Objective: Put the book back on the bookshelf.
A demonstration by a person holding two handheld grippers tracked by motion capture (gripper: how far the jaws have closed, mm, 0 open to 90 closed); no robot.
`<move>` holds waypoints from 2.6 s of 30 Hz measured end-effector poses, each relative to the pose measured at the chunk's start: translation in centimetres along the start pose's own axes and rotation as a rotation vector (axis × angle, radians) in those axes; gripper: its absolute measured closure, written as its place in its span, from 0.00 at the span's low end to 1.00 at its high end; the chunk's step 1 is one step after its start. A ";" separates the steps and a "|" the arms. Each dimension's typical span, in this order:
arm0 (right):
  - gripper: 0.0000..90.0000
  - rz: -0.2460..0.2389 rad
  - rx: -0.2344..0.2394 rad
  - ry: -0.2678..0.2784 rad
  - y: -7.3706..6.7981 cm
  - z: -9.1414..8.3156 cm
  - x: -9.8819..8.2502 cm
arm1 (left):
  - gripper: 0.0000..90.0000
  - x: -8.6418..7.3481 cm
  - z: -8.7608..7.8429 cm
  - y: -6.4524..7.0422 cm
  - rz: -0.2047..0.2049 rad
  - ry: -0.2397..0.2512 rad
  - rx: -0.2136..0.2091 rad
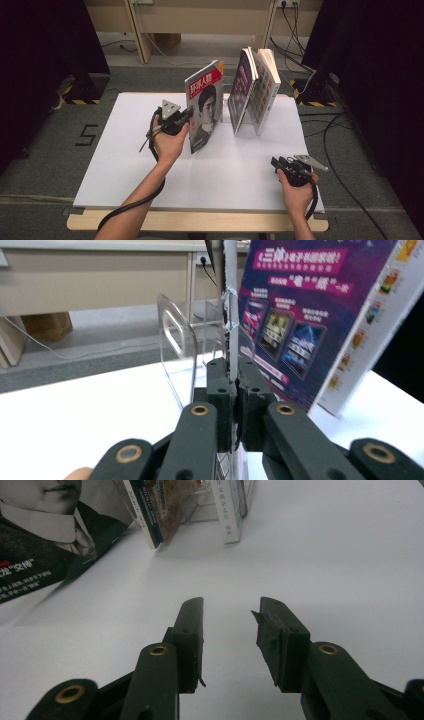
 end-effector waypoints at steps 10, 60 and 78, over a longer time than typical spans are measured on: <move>0.70 0.006 0.000 -0.002 0.0 0.0 0.0 | 0.95 -1.1 0.0 0.4 -0.041 -0.030 -0.025; 0.69 0.017 0.002 -0.021 0.4 0.2 -0.4 | 0.87 3.0 4.1 1.5 -0.124 -0.065 -0.094; 0.69 0.027 -0.001 -0.028 0.5 0.2 -0.4 | 0.96 3.2 4.2 2.3 -0.076 -0.071 -0.084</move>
Point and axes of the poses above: each handheld gripper's, and its own axes: z roughly forward along the jaws, x roughly out of its top, y roughly to its right, the point moved 8 cm from there along z, roughly forward along the jaws, and after that the axes turned 10 degrees about -z, right-handed, at the moved point
